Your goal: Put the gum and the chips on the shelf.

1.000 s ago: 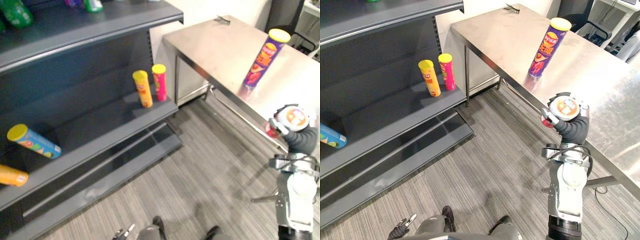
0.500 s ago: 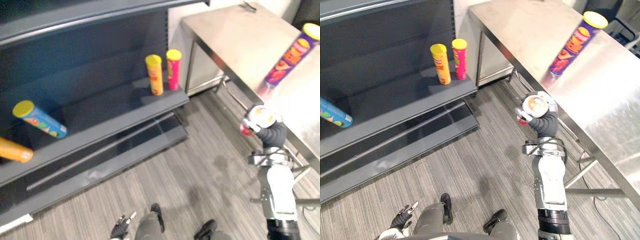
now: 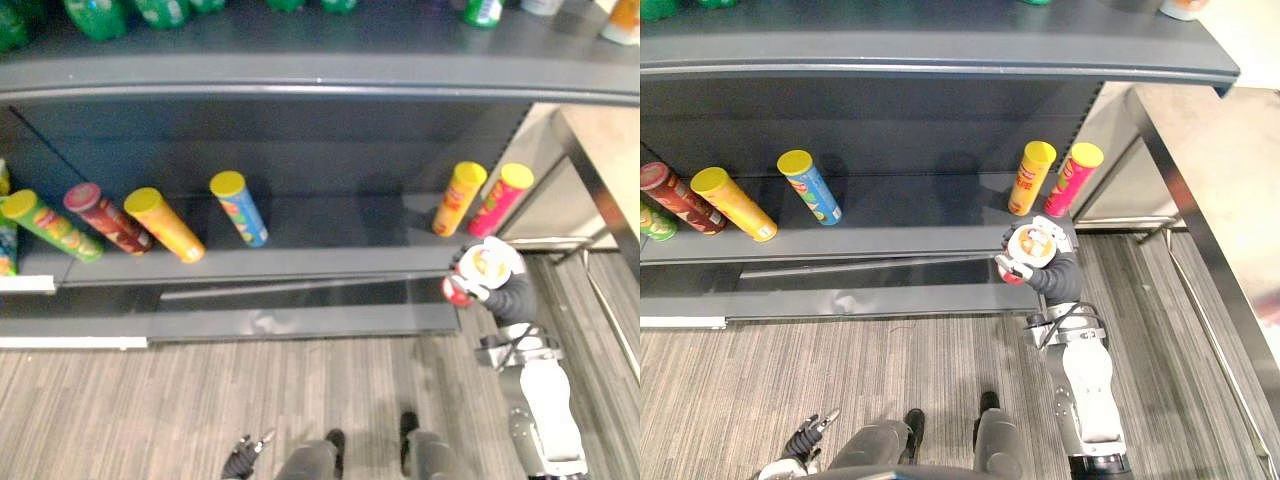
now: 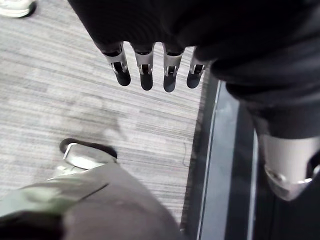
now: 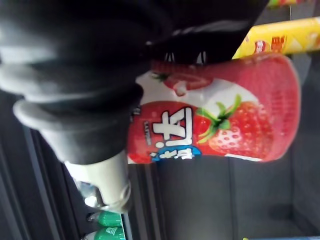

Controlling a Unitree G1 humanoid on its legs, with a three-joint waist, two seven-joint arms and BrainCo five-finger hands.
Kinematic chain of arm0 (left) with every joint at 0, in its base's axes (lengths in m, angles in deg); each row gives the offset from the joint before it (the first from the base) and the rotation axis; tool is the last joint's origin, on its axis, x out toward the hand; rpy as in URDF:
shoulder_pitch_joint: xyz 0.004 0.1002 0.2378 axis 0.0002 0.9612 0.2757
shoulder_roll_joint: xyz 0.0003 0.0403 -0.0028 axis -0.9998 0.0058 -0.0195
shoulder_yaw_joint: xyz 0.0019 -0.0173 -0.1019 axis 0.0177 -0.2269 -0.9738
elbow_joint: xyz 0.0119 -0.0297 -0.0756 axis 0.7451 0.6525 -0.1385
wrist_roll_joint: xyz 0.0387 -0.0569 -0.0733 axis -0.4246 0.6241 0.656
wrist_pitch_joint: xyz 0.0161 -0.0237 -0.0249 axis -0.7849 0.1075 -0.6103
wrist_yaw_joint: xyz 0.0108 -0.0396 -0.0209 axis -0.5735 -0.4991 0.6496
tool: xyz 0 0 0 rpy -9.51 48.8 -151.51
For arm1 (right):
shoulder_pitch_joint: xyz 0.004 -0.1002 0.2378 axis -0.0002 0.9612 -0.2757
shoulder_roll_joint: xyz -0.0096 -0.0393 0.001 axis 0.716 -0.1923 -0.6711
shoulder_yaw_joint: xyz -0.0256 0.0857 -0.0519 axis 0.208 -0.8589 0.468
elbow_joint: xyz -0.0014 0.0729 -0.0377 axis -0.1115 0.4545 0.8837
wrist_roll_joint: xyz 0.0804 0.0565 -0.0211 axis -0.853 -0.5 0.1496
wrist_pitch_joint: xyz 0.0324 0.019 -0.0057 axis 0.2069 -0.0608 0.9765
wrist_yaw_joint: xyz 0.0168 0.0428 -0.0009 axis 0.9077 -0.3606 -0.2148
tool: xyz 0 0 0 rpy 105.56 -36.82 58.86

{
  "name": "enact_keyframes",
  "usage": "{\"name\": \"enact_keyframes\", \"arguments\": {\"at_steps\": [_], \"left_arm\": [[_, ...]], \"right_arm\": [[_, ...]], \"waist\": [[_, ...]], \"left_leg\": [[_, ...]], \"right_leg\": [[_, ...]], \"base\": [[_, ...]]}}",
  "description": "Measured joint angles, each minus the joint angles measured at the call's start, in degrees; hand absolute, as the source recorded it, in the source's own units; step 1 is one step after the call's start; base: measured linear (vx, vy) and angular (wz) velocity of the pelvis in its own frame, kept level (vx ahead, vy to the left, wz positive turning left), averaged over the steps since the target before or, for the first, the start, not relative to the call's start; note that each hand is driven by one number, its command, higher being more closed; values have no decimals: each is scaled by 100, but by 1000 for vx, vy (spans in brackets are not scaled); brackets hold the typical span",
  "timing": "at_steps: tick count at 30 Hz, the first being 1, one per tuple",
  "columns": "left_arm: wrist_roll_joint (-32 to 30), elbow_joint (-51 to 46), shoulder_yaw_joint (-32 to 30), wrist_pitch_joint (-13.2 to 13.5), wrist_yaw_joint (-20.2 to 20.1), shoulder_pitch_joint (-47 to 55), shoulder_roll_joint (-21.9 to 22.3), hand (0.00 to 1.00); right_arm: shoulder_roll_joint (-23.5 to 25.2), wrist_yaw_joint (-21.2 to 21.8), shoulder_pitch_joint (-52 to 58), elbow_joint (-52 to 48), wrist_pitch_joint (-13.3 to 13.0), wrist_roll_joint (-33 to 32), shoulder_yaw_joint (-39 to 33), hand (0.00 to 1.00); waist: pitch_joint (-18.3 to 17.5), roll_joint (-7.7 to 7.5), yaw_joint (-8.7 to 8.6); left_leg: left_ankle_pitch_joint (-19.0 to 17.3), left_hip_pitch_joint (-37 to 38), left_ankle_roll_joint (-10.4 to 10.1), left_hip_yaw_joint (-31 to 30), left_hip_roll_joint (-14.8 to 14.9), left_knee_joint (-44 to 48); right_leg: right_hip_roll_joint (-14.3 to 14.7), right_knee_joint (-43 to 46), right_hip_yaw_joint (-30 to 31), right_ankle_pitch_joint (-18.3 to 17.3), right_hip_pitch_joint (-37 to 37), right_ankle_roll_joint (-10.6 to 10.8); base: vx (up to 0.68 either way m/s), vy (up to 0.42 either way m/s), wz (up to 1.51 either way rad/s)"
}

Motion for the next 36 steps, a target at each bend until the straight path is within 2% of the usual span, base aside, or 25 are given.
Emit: {"name": "enact_keyframes", "arguments": {"at_steps": [4, 11, 20, 23, 25, 28, 32, 36], "left_arm": [[-3, 59, -84, -3, -24, 4, 11, 0], [-82, 54, -84, -39, -48, -15, 6, 0], [-33, 37, -57, -47, -84, -7, -12, 0], [-6, 32, -26, -47, -144, -14, -23, 0], [-8, 41, -16, -48, -155, -10, -19, 0], [-41, 97, -2, -54, -118, 45, -8, 0], [-110, 169, -32, -116, -46, 162, 16, 0], [-189, 336, -35, -164, -54, 160, 66, 0]], "right_arm": [[101, 144, 142, -131, -2, -258, 16, 100], [104, 184, 400, -218, -1, -264, 22, 100], [196, 181, 675, -108, -1, -379, 20, 100], [198, 127, 668, 179, 1, -364, -31, 100], [170, 11, 666, 331, 6, -358, -132, 100], [188, -68, 554, 334, 17, -347, -98, 100], [195, -71, 435, 455, 19, -137, -115, 100], [191, -79, 463, 759, 177, -118, -130, 100]], "waist": [[-4, 5, -47], [-15, 20, -99], [-18, 21, -175], [-91, 44, -191], [-138, 61, -195], [-141, 61, -160], [-302, 62, -151], [-597, 198, -185]], "left_leg": [[-26, 94, -81, -64, 314, -362], [236, 289, -186, -269, 339, -901], [229, 357, -241, -412, 299, -519], [216, 364, -190, 187, 482, -757], [503, 372, -231, 640, 584, -1031], [700, 480, -279, 682, 482, -1262], [734, 594, -285, 890, 509, -1400], [761, 832, -257, 1207, 539, -1722]], "right_leg": [[266, -356, -208, 71, 139, -138], [269, -281, -407, -33, 149, -284], [143, 611, -750, -666, 143, -479], [21, 705, -969, -789, 152, -564], [-141, 783, -1114, -838, 108, -493], [-231, 751, -1093, -759, 109, -346], [-148, 385, -926, -487, 162, -278], [-8, -421, -662, -26, 471, -166]], "base": [[97, -187, 5], [12, -83, 18], [-39, -81, 23], [-96, -55, 43], [-45, -24, 54], [5, 49, 14], [47, 75, -33], [57, 88, -41]]}}
